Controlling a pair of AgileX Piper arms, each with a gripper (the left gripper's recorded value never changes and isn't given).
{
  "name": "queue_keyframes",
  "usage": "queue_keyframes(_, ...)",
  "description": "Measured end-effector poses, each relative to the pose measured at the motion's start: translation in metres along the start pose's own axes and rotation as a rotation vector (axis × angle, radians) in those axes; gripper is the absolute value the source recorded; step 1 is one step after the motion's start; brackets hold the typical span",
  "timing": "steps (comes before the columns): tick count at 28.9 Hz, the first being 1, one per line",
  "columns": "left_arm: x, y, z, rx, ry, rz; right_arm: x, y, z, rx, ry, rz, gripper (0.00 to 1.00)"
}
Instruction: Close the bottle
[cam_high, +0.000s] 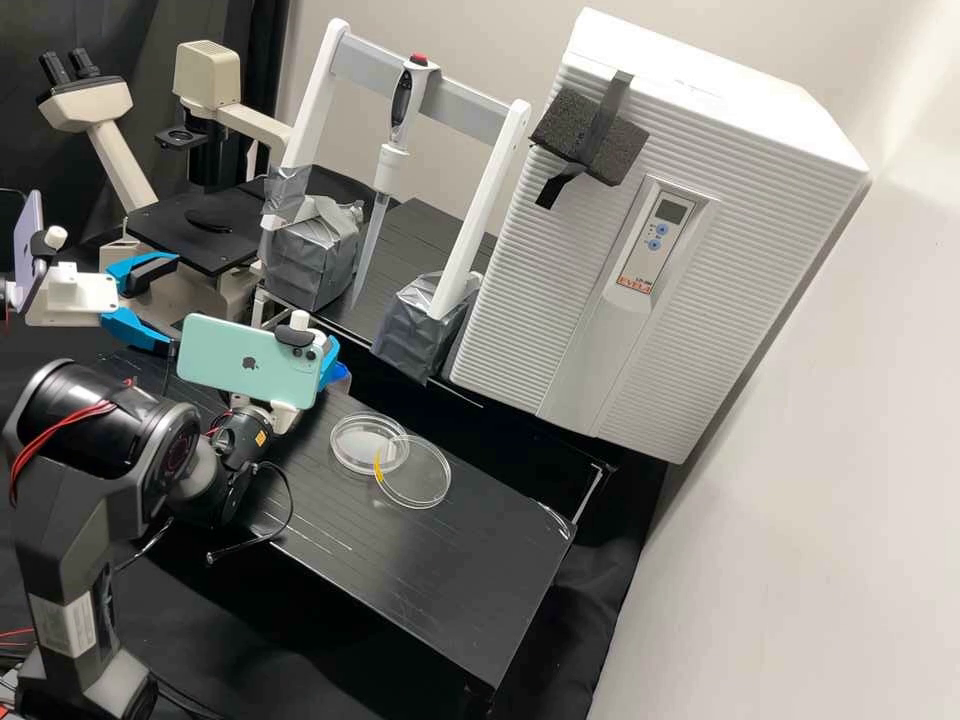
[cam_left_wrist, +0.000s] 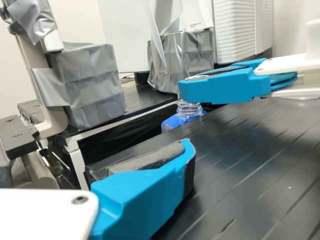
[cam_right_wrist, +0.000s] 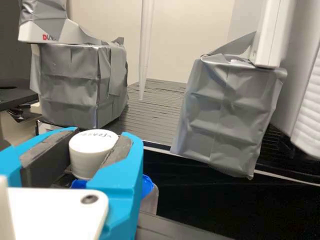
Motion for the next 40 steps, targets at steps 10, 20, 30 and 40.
queue_keyframes(10, 0.0, 0.0, 0.0, 0.0, 0.0, 0.0, -0.003, -0.003, -0.008, 0.0, 0.024, -0.017, 0.0)
queue_keyframes(20, 0.0, 0.0, 0.0, 0.0, 0.0, 0.0, 0.001, -0.005, -0.009, 0.0, 0.026, -0.025, 0.0)
queue_keyframes(30, -0.0008, -0.001, 0.0, -0.002, 0.0, -0.004, 0.009, -0.001, -0.002, -0.004, 0.009, -0.001, 0.0)
queue_keyframes(40, -0.0008, -0.001, 0.0, -0.002, 0.0, -0.004, 0.014, -0.002, 0.0, -0.016, 0.006, -0.004, 0.0)
